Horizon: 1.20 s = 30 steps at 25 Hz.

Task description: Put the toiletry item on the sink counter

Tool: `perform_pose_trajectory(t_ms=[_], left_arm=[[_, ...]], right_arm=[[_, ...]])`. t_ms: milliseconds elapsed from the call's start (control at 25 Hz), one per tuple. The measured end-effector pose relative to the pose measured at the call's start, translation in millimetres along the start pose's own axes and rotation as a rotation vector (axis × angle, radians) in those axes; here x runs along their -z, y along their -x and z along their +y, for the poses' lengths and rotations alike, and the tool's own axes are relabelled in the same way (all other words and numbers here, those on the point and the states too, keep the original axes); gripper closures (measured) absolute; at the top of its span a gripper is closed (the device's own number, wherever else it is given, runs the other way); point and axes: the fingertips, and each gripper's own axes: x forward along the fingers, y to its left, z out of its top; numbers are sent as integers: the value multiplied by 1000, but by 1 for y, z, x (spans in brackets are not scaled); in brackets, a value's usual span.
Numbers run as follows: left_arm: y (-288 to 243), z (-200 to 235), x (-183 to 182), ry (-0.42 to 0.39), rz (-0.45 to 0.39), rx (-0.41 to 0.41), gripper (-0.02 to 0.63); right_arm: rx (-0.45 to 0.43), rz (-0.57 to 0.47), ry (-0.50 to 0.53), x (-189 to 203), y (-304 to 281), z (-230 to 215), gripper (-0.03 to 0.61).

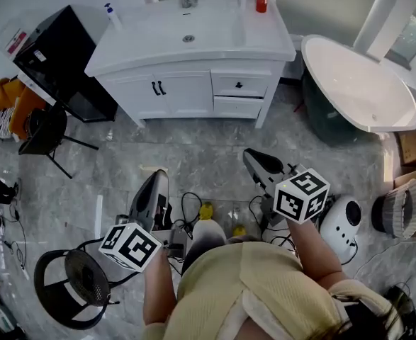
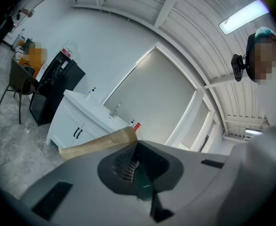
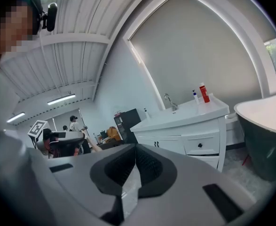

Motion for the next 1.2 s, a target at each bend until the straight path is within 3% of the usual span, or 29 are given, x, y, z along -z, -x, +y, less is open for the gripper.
perform_pose_trajectory(t_ms=[480,1200], left_arm=[[-1,14,3,42,5,-27,578],[-46,88,-57,76,0,-32,578]], right_arm=[[5,31,-31,8,-9,-5,551],[-18,60,8,-32,-122,-1,551]])
